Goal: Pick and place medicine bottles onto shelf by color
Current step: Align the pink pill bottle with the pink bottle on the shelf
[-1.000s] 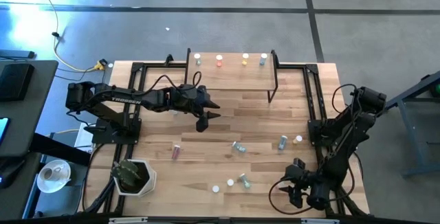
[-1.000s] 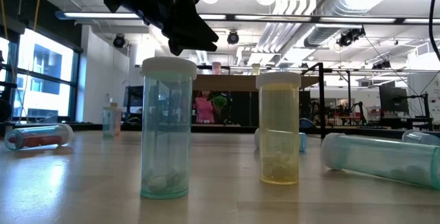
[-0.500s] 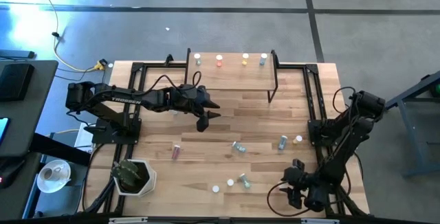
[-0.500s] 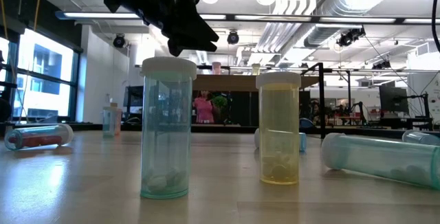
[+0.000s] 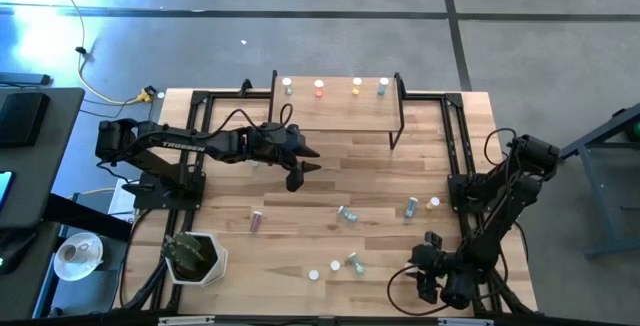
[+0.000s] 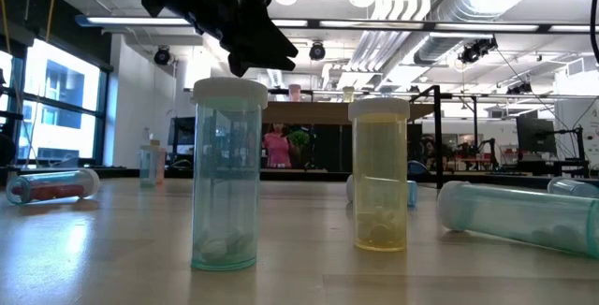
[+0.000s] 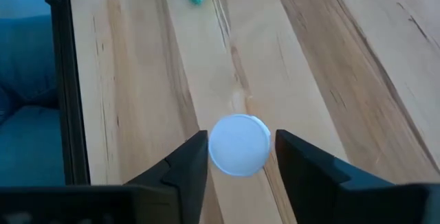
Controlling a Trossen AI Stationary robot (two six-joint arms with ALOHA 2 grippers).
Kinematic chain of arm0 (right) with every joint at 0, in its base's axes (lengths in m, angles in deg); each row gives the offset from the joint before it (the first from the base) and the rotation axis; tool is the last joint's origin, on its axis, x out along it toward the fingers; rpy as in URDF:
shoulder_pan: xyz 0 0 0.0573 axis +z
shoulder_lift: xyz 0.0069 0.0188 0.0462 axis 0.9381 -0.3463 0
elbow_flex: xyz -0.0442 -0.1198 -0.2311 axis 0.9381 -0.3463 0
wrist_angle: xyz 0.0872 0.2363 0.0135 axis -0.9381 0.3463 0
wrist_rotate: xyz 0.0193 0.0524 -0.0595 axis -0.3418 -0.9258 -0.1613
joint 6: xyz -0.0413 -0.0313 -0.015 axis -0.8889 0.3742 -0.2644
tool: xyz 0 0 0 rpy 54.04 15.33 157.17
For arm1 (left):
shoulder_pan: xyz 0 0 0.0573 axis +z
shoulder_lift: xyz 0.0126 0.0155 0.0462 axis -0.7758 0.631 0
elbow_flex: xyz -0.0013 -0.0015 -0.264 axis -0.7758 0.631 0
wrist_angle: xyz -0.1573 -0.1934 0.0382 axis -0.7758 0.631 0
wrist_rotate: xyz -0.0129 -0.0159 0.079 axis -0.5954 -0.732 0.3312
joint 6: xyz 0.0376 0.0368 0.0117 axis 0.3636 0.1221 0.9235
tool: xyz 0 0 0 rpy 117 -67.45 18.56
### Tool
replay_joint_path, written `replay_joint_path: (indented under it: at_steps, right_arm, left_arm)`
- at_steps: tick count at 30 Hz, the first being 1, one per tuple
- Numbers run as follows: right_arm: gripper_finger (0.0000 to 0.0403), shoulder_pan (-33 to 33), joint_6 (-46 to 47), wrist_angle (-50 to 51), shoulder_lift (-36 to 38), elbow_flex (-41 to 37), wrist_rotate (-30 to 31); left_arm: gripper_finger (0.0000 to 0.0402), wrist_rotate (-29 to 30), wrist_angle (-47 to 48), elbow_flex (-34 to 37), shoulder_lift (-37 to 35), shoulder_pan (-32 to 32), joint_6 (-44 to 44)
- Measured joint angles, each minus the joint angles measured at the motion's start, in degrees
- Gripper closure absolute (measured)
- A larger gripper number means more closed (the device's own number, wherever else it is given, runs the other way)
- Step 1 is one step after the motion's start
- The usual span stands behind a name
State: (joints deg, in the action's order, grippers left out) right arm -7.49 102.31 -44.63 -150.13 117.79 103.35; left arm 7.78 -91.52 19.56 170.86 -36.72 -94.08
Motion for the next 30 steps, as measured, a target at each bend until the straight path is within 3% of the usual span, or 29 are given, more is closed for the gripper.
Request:
replay_joint_path:
  at_steps: [7, 14, 24, 30]
  right_arm:
    - [0.0293, -0.01, 0.00, -0.57, 0.00, 0.00, 0.09]
    - [0.0296, 0.00, 0.02, -0.73, 0.02, 0.00, 0.11]
    - [0.0295, -0.80, 0.01, -0.90, 2.79, 0.00, 9.53]
    - [0.0295, -6.17, -2.75, -1.32, 4.58, 0.00, 10.39]
  left_arm:
    - [0.0236, 0.00, 0.00, 0.00, 0.00, 0.02, 0.00]
    - [0.0236, 0.00, 0.00, 0.00, 0.00, 0.00, 0.02]
    - [0.0236, 0.00, 0.02, 0.00, 0.00, 0.00, 0.02]
    - [0.0233, 0.00, 0.05, 0.00, 0.00, 0.02, 2.15]
